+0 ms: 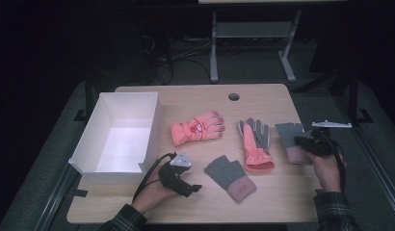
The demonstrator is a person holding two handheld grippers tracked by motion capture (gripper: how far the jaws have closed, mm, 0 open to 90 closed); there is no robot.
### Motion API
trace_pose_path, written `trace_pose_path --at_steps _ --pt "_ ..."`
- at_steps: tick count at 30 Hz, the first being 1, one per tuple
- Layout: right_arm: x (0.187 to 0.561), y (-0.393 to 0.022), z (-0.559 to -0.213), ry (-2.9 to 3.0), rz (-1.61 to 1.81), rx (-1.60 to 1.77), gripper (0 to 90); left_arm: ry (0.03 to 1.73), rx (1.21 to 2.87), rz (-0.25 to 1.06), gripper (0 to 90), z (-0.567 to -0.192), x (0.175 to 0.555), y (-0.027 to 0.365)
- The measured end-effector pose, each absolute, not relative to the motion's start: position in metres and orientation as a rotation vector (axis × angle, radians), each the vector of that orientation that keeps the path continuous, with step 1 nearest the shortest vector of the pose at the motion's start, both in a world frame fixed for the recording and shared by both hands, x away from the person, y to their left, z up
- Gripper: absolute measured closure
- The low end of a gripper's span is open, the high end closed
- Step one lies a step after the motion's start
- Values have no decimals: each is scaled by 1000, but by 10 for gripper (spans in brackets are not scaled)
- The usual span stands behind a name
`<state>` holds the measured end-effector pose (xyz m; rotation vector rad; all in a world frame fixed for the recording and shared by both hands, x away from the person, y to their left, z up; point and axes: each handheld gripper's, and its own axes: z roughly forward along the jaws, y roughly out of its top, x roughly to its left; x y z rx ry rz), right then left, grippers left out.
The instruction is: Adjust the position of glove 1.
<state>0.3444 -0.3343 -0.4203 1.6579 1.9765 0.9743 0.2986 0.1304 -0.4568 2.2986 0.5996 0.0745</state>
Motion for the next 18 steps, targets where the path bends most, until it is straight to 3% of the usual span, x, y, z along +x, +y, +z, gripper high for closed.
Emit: trace_pose_path --at_steps 18 --pt "321 -301 -395 2128 1094 1536 858 597 2297 86 140 -455 300 132"
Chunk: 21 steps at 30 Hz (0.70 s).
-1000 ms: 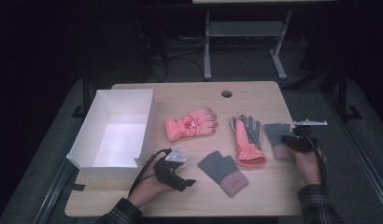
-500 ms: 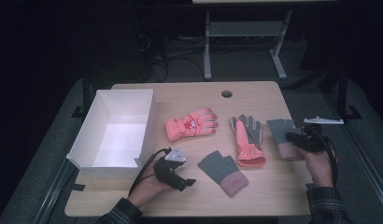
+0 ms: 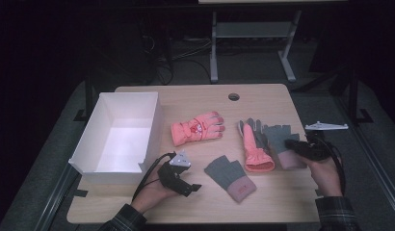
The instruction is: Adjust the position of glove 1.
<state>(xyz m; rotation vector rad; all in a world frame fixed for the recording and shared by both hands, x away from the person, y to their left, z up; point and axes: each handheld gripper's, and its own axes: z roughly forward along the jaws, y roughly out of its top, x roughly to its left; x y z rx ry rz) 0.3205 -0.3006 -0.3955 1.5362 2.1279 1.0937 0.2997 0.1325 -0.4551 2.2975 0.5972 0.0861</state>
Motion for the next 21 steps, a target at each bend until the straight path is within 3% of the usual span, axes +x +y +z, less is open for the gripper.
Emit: trace_pose_path --at_steps 21 --pt "307 -244 -382 2288 1178 1354 858 598 2297 85 140 -455 299 132"
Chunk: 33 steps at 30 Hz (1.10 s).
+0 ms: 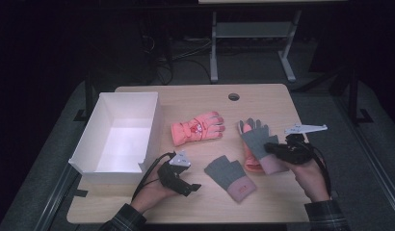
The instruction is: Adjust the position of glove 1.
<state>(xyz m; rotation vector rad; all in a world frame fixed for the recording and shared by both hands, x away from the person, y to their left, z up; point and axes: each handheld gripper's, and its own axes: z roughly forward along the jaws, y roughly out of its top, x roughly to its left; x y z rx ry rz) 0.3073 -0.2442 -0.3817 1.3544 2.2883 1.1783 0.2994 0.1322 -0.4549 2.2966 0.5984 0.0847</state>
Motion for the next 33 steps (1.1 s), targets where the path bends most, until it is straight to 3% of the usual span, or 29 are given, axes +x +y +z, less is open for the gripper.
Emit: trace_pose_path --at_steps 33 --pt "293 -164 -410 2535 1164 1201 856 601 2302 90 140 -456 299 131"
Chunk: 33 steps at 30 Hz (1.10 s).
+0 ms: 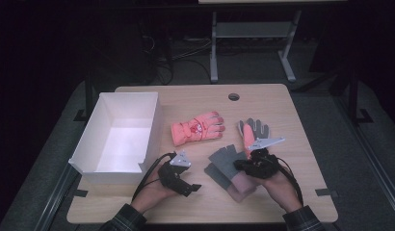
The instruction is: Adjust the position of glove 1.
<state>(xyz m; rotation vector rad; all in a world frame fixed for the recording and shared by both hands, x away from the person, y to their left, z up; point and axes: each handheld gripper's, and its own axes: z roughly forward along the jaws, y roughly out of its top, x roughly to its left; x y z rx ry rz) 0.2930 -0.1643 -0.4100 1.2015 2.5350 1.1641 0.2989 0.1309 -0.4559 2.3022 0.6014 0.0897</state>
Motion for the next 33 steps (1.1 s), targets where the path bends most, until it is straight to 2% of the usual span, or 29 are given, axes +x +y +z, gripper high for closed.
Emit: trace_pose_path --at_steps 30,32,33 --pt "299 -144 -445 2639 997 1198 847 580 2329 88 139 -457 299 129" --pt "299 -144 -446 2637 998 1195 818 581 2330 88 139 -457 298 129" --pt "298 -147 -443 2619 1026 1181 711 583 2328 87 139 -456 298 129"
